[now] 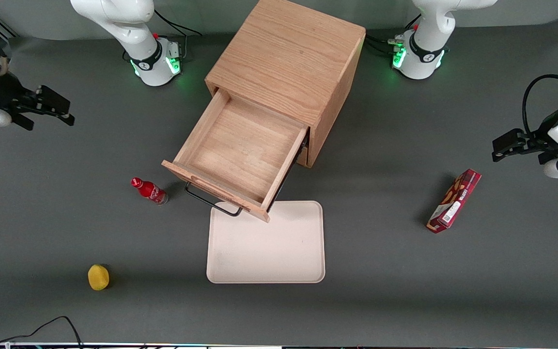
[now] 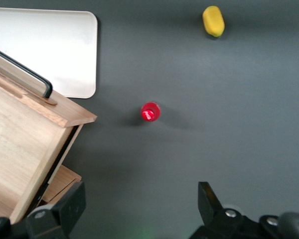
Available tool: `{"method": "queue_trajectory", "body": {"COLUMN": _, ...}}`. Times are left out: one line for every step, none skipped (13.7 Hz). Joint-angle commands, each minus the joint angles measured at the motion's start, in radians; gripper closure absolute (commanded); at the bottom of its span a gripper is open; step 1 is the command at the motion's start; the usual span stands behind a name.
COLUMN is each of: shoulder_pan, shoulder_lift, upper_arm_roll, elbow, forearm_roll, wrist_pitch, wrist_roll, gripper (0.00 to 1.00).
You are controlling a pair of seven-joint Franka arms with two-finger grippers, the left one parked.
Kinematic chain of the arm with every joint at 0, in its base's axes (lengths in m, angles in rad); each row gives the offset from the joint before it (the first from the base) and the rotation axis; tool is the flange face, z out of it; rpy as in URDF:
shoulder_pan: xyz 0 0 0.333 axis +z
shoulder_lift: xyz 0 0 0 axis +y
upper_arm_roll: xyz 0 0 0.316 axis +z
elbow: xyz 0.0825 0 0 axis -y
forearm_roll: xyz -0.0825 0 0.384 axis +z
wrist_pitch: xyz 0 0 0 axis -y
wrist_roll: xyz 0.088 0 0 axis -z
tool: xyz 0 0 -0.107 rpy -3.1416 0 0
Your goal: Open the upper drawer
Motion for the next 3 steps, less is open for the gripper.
{"method": "queue_trajectory", "body": {"shoulder_pan": 0.099, "shoulder_lift": 0.047, "upper_arm_roll": -0.098, "elbow": 0.043, "forearm_roll": 0.001, "wrist_pitch": -0.023, "wrist_roll": 0.018, "gripper": 0.0}}
{"method": "queue_trajectory", "body": {"shoulder_pan": 0.099, "shoulder_lift": 0.049, "upper_arm_roll": -0.099, "elbow": 0.042, "forearm_roll": 0.001, "wrist_pitch": -0.029, "wrist_roll": 0.018, "gripper": 0.0}}
{"method": "queue_trajectory", "body": {"shoulder_pan": 0.099, "shoulder_lift": 0.047, "upper_arm_roll": -0.099, "elbow": 0.04, "forearm_roll": 0.002, "wrist_pitch": -0.029, "wrist_roll": 0.018, "gripper": 0.0}}
